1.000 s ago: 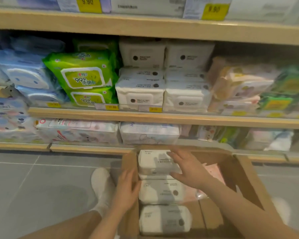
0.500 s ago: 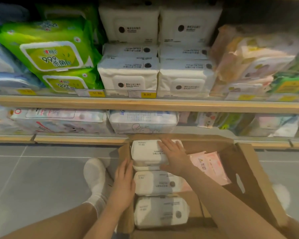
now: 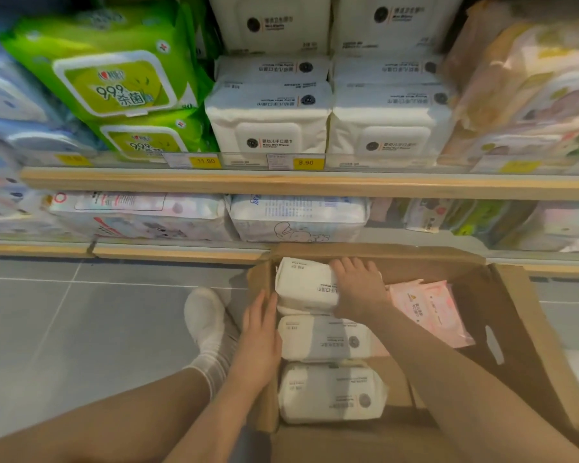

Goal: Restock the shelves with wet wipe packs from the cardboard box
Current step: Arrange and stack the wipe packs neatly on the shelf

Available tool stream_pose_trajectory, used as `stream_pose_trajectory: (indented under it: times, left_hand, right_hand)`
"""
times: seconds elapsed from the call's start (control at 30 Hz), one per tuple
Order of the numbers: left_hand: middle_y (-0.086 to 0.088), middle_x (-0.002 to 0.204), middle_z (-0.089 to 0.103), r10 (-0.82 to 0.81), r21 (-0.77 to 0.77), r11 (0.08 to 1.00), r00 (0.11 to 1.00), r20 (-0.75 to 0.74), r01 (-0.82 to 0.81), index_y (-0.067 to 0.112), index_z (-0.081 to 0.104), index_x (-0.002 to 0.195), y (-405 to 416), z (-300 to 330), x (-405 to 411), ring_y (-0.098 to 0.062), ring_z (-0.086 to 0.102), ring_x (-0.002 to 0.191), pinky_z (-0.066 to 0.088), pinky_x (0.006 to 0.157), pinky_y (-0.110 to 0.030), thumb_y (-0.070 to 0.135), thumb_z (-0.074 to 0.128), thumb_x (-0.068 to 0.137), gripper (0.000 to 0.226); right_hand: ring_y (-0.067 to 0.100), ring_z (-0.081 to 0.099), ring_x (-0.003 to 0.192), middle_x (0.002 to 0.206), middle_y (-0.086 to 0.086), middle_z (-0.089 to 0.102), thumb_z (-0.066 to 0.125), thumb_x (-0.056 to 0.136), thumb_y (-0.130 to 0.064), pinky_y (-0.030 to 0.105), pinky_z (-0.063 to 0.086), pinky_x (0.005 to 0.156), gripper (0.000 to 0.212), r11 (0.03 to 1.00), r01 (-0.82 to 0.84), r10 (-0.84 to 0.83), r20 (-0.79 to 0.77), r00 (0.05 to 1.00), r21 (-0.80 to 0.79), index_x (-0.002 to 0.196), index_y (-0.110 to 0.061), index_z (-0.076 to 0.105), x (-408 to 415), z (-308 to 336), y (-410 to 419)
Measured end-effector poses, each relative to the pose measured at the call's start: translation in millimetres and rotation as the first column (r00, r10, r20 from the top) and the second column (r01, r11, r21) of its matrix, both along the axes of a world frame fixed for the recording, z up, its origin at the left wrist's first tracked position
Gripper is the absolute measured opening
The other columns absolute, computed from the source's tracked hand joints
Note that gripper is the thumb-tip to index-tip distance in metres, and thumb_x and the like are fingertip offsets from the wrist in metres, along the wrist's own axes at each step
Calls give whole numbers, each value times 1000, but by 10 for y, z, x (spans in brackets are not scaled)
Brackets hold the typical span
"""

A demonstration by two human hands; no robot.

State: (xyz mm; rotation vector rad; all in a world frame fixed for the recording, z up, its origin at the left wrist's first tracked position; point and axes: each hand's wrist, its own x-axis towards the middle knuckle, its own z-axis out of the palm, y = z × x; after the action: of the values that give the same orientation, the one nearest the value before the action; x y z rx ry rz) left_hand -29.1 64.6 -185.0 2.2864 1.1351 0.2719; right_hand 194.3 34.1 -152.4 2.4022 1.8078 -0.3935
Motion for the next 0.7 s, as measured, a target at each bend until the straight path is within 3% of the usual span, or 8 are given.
stream_pose_trajectory:
  times: [0.07,0.13,0.27,0.3,0.4,0.43,0.57,0.7]
  left_hand:
    - [-12,148,29,-63,118,990,994,-86,73,13,27,146,6,4,26,-27,22,136,24,115,-45,5,62,77,77]
    - [-13,143,40,-203,186,953,961,-190,239,9,35,141,-50,-29,103,-28,29,133,22,113,-49,16,71,70,80]
    - [-6,141,46,-443,66,871,836,-323,487,17,40,138,-317,-229,359,-24,36,131,44,101,-46,39,78,62,87]
    - [-5,143,44,-453,40,866,814,-363,499,19,40,139,-361,-295,427,-25,34,132,44,100,-47,40,78,62,88]
    - [-7,156,15,-460,-36,871,789,-407,489,21,21,149,-372,-491,605,-30,14,144,9,114,-47,36,66,81,83]
    - [-9,157,15,-448,-8,870,784,-430,493,21,20,149,-354,-564,653,-32,15,144,8,113,-48,41,67,81,85]
    - [-13,127,54,-448,35,851,760,-471,523,14,46,133,-386,-692,777,-33,46,117,42,94,-59,49,89,41,108]
    - [-8,114,51,-456,113,833,787,-416,542,15,44,128,-361,-716,802,-27,45,105,33,94,-47,46,90,35,108]
  right_hand:
    - [21,42,113,122,-3,44,71,65,-46,38,31,93,74,997,82,-83,-32,996,-12,125,-23,36,74,93,-134]
    - [20,42,110,119,-4,44,71,64,-52,37,31,89,74,991,131,-131,-44,990,-14,123,-23,36,202,197,-390]
    - [21,41,114,122,-4,44,68,63,-58,40,33,92,79,971,237,-237,0,972,-20,125,-23,35,610,337,-1003]
    - [20,40,117,125,-3,44,68,63,-58,40,34,93,82,961,274,-274,-3,962,-23,129,-24,34,700,349,-1147]
    - [20,40,119,129,-3,43,68,63,-59,42,34,97,86,914,402,-403,-17,915,-54,131,-23,31,886,362,-1505]
    - [19,40,118,128,-3,44,69,62,-60,42,34,98,85,897,438,-440,-19,898,-57,129,-23,32,924,355,-1603]
    - [19,42,115,122,-4,46,71,63,-56,40,34,97,78,847,527,-531,-60,845,-62,124,-23,33,1016,239,-1873]
    - [18,44,113,120,-6,47,70,62,-63,43,35,97,80,825,563,-565,-69,822,-56,121,-24,35,1010,47,-1924]
